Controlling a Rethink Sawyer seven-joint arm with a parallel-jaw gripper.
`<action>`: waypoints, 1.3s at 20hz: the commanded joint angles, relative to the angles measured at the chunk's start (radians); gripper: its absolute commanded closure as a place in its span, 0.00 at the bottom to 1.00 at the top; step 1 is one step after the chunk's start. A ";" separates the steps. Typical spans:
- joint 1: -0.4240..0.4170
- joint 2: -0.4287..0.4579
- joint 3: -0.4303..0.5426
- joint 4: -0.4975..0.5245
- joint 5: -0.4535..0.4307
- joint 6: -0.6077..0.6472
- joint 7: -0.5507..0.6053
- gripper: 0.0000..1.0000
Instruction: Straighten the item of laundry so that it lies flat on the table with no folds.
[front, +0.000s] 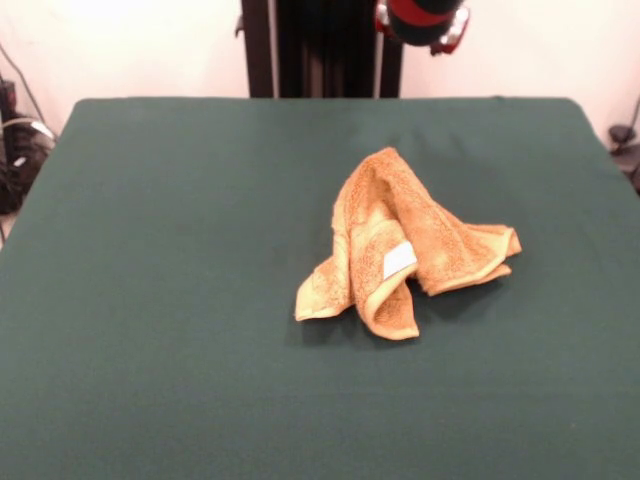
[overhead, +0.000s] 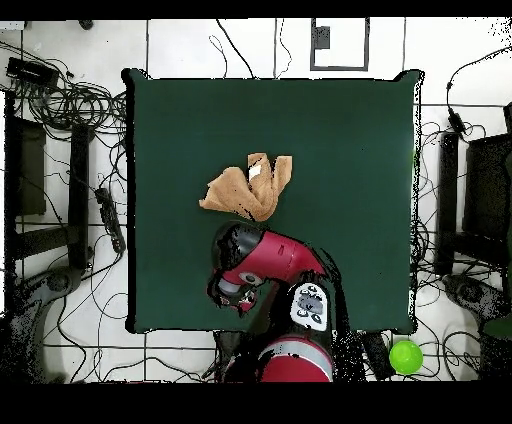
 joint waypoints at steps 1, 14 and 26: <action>-0.014 0.003 0.023 -0.030 -0.050 0.124 0.161 0.00; -0.096 0.117 0.072 -0.191 -0.099 0.121 0.129 0.00; -0.124 0.244 0.083 -0.436 -0.168 0.116 0.101 0.00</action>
